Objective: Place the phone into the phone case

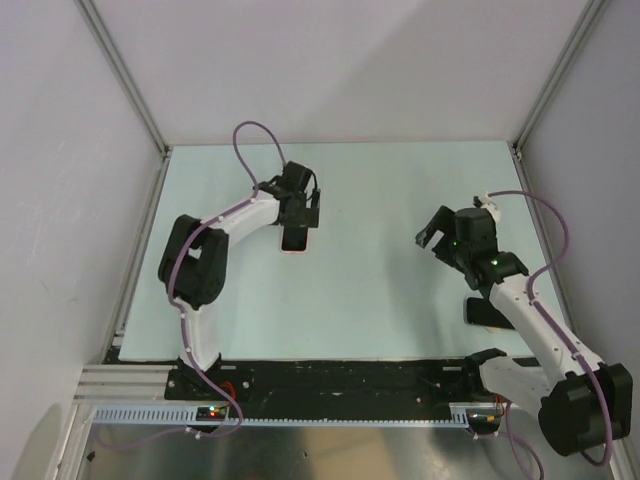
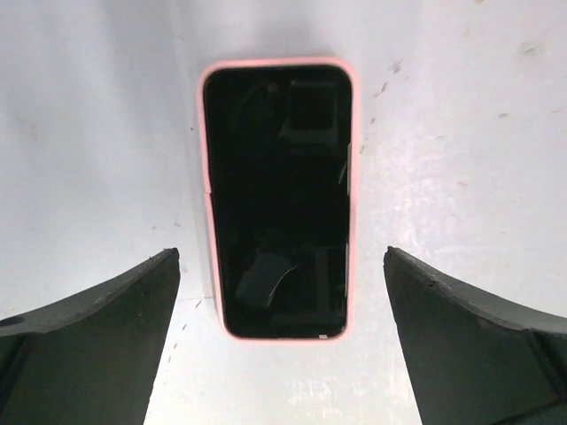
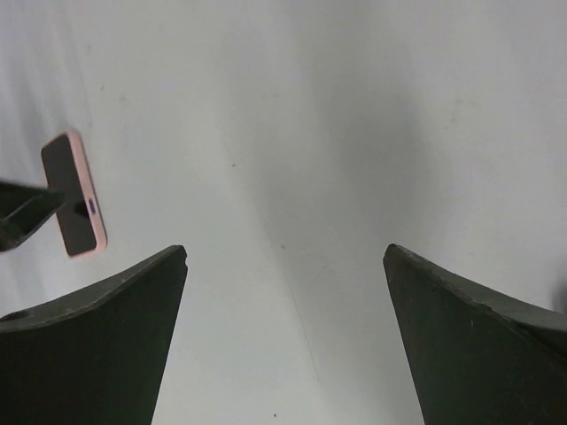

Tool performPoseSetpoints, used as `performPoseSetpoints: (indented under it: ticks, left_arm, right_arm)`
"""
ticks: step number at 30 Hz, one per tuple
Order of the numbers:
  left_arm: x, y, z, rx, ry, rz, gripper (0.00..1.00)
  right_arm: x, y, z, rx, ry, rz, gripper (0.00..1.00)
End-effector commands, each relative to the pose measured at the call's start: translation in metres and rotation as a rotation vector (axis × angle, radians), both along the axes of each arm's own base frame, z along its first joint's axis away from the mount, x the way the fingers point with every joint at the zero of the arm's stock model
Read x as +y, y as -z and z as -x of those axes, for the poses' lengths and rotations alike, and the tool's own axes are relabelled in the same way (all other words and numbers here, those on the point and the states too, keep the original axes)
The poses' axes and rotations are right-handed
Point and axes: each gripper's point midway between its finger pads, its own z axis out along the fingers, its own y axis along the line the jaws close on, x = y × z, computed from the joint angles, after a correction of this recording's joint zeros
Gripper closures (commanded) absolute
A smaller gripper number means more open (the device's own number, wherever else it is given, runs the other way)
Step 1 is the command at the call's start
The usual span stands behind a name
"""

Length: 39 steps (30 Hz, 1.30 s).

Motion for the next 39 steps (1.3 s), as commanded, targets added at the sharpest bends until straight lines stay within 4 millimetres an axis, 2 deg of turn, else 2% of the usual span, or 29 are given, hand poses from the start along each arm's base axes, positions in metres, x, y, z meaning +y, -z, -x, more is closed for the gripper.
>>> performPoseSetpoints:
  ticks: [1,3,5,7,11,14,17,21,28,39]
  left_arm:
    - [-0.01,-0.078,-0.008,-0.175,0.007,0.08,0.0]
    - [-0.025,-0.095,0.001,-0.201,0.021,0.122,0.0]
    - [-0.049,-0.107,0.018,-0.212,0.047,0.172,0.0]
    - [-0.07,-0.11,0.035,-0.201,0.066,0.222,0.0]
    - [-0.104,-0.113,0.066,-0.165,0.116,0.297,0.0]
    - [-0.119,-0.115,0.083,-0.138,0.158,0.336,0.0]
    - [-0.127,-0.12,0.093,-0.131,0.192,0.359,0.0]
    - [-0.132,-0.126,0.1,-0.131,0.22,0.379,0.0]
    - [-0.138,-0.135,0.103,-0.141,0.251,0.393,0.01]
    - [-0.138,-0.136,0.105,-0.144,0.278,0.387,0.01]
  right_arm:
    - [-0.047,0.0,0.015,0.036,0.244,0.026,0.01]
    - [-0.07,0.003,0.028,0.073,0.347,0.028,0.01]
    - [-0.091,0.005,0.044,0.109,0.456,0.026,0.01]
    - [-0.115,0.008,0.063,0.147,0.581,0.033,0.01]
    - [-0.161,0.022,0.114,0.279,0.834,0.083,0.01]
    - [-0.178,0.034,0.146,0.38,0.958,0.092,0.01]
    - [-0.18,0.036,0.157,0.414,1.027,0.056,0.01]
    - [-0.186,0.046,0.164,0.439,1.094,0.039,0.01]
    - [-0.195,0.075,0.156,0.468,1.145,-0.063,0.01]
    - [-0.219,0.086,0.125,0.323,1.127,-0.169,0.01]
